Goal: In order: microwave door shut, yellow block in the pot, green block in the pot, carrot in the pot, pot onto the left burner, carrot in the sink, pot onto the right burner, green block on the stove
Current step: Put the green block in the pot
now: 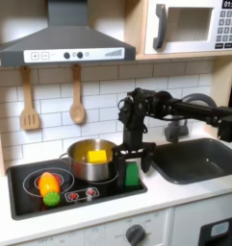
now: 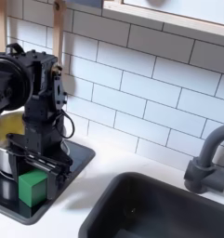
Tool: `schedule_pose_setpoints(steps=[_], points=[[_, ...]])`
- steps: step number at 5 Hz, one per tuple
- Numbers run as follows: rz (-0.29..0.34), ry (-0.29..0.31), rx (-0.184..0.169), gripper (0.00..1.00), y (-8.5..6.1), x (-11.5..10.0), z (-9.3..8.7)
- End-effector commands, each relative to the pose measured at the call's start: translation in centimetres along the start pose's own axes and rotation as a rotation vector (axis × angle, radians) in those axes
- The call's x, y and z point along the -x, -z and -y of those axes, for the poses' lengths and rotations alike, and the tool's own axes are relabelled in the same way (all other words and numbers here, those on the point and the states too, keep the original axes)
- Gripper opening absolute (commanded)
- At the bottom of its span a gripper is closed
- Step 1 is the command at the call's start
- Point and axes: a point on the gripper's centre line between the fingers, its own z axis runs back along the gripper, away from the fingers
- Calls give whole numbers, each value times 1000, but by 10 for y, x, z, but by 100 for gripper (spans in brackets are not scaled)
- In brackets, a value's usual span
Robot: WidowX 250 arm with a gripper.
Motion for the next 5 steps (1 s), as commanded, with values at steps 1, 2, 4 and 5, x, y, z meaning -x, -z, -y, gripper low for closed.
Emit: schedule_pose_setpoints(steps=[1, 2, 4, 5], points=[[-4, 0, 1, 0, 2, 0, 0], [-3, -8, -3, 0, 3, 1, 0], [15, -9, -3, 0, -6, 2, 3], [-14, -14, 9, 0, -10, 4, 2]])
